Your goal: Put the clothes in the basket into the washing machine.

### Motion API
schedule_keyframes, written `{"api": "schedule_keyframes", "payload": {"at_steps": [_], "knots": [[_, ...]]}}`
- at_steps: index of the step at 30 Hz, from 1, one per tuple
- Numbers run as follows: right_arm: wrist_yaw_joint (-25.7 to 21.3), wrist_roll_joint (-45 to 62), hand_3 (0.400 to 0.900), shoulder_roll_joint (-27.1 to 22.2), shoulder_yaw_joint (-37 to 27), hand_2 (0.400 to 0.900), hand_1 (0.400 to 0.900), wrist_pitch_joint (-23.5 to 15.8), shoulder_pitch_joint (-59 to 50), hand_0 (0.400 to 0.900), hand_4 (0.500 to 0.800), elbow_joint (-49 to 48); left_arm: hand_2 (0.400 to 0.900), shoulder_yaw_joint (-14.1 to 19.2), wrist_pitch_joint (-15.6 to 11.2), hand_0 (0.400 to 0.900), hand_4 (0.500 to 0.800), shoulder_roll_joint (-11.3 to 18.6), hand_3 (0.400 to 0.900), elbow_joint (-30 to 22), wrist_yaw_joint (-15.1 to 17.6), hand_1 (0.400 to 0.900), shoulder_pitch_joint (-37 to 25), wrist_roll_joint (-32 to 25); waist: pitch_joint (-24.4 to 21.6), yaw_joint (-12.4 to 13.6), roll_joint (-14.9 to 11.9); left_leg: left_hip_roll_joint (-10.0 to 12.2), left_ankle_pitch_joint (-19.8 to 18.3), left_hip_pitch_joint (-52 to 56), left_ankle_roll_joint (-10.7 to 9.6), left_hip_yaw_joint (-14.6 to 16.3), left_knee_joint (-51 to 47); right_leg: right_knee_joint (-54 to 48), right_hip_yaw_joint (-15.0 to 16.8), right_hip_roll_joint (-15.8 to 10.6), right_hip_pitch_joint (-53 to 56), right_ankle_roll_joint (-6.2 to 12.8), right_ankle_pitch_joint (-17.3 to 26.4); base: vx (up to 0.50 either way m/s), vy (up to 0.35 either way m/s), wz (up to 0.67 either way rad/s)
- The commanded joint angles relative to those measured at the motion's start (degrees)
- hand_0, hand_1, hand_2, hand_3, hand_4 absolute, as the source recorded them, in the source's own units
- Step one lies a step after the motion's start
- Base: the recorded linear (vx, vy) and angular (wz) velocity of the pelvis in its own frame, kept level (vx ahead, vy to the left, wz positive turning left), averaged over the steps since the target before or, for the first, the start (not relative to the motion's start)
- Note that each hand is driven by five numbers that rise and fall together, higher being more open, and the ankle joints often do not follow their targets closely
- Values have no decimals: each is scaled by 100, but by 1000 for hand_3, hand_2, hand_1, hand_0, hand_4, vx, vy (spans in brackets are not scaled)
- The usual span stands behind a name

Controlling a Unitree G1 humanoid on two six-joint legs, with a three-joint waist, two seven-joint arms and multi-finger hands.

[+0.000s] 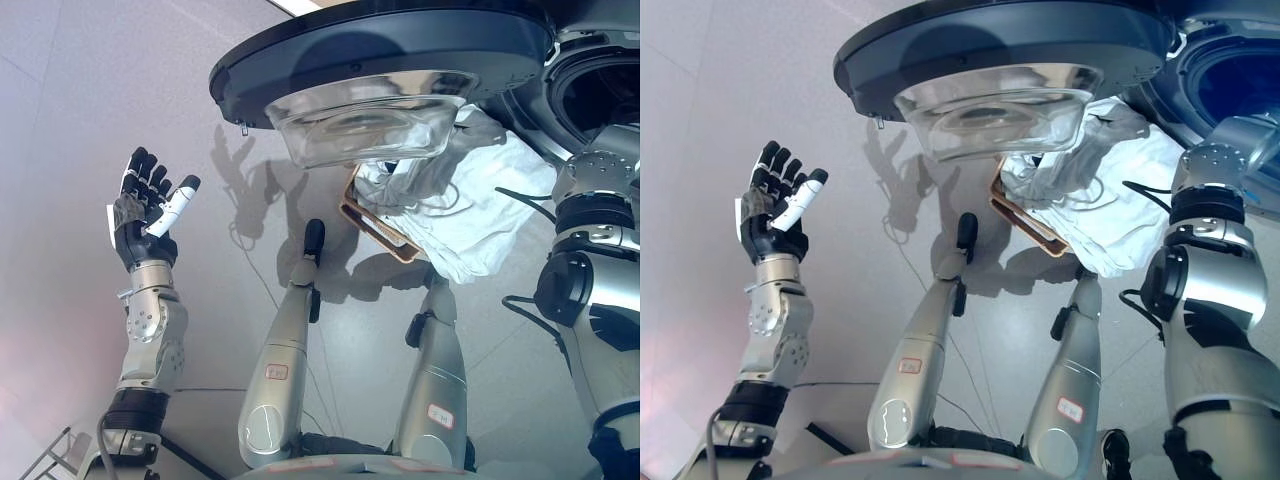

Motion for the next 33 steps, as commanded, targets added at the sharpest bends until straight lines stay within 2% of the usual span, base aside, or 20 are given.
{"api": "schedule_keyframes", "payload": {"at_steps": [1,14,16,21,22,23,25,26,31,33], "knots": [[253,-204,900,-423,546,900,900,-340,41,900,800,-134,900,563,-621,900,800,348,900,-609,180,900,353,41,-624,-77,174,-243,420,35,317,-6,-950,340,-60,293,157,-63,-538,0,0,0],[213,-339,900,-302,684,900,900,-213,9,900,800,-38,900,632,-623,900,800,405,900,-629,237,900,318,86,-598,-109,95,-213,389,79,321,26,-923,344,-28,326,170,-81,-527,0,0,0],[193,-649,900,-277,879,900,900,-7,84,900,800,23,900,661,-621,900,800,427,900,-597,234,900,284,90,-586,-125,65,-195,390,81,315,44,-903,359,-21,330,170,-85,-523,0,0,0],[105,-1010,900,-91,1003,900,900,31,294,900,800,-184,900,677,-603,900,800,381,900,-580,231,900,284,95,-537,-154,24,-180,378,109,323,62,-870,368,-20,339,194,-91,-509,-9,-13,-4],[71,-1129,900,8,1031,900,900,19,404,900,800,-283,900,675,-596,900,800,360,900,-551,253,900,250,98,-516,-169,13,-178,364,117,329,75,-846,375,-15,340,205,-91,-506,-16,1,-10],[1,-1401,900,310,1100,900,900,-30,680,900,800,-579,900,653,-588,900,800,297,900,-495,298,900,207,124,-479,-207,0,-178,335,132,352,100,-793,397,6,351,222,-103,-510,-15,1,-9],[-158,-1804,900,502,1183,900,900,4,949,900,800,-802,900,668,-590,900,800,272,900,-449,327,900,189,141,-461,-240,-32,-176,299,145,371,107,-731,430,19,354,236,-116,-514,-16,6,-12],[-170,-2233,900,838,1262,900,900,29,1455,900,800,-1343,900,732,-574,900,800,200,900,-394,368,900,168,197,-416,-318,-63,-166,266,164,384,126,-662,469,31,372,242,-134,-515,-15,3,-11],[-475,-3347,900,1391,1324,900,900,130,2457,900,800,-2144,900,913,-577,900,800,137,900,-363,515,900,140,429,-412,-426,-121,-136,235,234,368,120,-579,518,26,381,350,-157,-554,-9,-5,-3],[-589,-3687,900,1440,1376,900,900,221,2599,900,800,-2319,900,957,-592,900,800,137,900,-384,542,900,142,489,-422,-438,-137,-131,229,268,362,121,-569,529,13,381,374,-159,-561,-6,-3,-2]]}}
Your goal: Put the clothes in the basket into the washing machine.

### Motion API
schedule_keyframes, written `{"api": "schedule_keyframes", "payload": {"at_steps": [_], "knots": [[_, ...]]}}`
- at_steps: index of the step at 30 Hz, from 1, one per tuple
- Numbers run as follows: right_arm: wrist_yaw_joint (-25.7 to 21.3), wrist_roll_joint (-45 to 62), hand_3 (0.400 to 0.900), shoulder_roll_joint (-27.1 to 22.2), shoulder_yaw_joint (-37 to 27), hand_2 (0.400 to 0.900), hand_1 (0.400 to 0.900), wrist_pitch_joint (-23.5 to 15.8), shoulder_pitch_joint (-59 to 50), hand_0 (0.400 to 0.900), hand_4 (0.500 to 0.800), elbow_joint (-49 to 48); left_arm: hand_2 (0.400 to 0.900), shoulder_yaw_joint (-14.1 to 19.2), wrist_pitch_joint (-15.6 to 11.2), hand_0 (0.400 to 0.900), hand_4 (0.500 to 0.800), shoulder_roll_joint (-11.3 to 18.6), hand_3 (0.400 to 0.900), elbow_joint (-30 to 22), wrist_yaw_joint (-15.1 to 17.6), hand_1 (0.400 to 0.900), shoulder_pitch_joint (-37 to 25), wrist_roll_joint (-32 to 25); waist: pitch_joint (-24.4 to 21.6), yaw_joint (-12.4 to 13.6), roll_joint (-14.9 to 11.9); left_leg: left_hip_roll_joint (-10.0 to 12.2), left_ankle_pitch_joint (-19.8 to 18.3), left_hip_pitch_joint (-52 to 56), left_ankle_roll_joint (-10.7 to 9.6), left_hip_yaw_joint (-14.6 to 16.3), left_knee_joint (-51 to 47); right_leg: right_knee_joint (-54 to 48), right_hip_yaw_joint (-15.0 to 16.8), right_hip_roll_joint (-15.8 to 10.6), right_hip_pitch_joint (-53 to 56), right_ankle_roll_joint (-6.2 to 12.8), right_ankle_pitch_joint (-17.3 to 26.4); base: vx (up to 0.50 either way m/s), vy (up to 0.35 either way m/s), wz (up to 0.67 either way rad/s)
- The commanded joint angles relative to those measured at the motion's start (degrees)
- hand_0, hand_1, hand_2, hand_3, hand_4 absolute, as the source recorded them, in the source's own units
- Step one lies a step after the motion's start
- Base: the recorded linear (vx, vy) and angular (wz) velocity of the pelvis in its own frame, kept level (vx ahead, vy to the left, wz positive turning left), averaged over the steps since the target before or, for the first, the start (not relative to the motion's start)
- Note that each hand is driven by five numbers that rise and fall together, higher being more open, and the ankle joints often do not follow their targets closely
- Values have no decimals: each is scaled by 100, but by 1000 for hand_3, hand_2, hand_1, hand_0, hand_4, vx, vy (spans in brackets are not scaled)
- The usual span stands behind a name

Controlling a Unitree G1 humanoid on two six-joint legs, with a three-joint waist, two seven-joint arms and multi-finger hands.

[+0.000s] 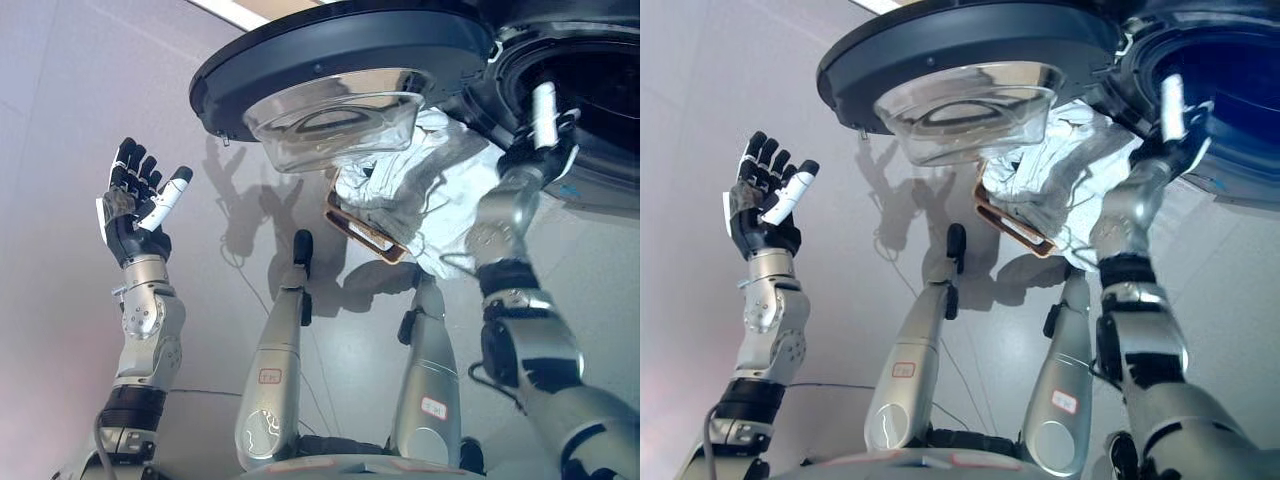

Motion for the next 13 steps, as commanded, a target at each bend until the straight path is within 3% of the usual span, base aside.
{"api": "schedule_keyframes", "payload": {"at_steps": [1,4,8,13], "knots": [[-271,-1363,900,-197,243,900,900,-107,407,900,800,-707,900,811,-558,900,800,101,900,-300,297,900,168,418,-453,1,-129,-227,377,238,343,44,-998,369,-29,280,271,-115,-610,-11,-6,-4],[-437,-1981,900,-219,365,900,900,111,569,900,800,-881,900,857,-540,900,800,76,900,-274,341,900,163,474,-478,-17,-170,-209,359,290,342,40,-964,372,-29,273,343,-114,-611,-4,-5,-2],[-823,-4041,900,-588,718,900,900,784,1012,900,800,-1127,900,922,-515,900,800,19,900,-74,330,900,68,673,-594,-32,-251,-177,333,485,356,-18,-935,431,-83,259,551,-106,-675,16,-26,4],[-928,-4887,900,-917,958,900,900,1165,942,900,800,-738,900,824,-483,900,800,45,900,198,160,900,-41,585,-771,29,-314,-129,383,861,326,-101,-1103,395,-208,207,946,-68,-709,49,-31,11]]}}
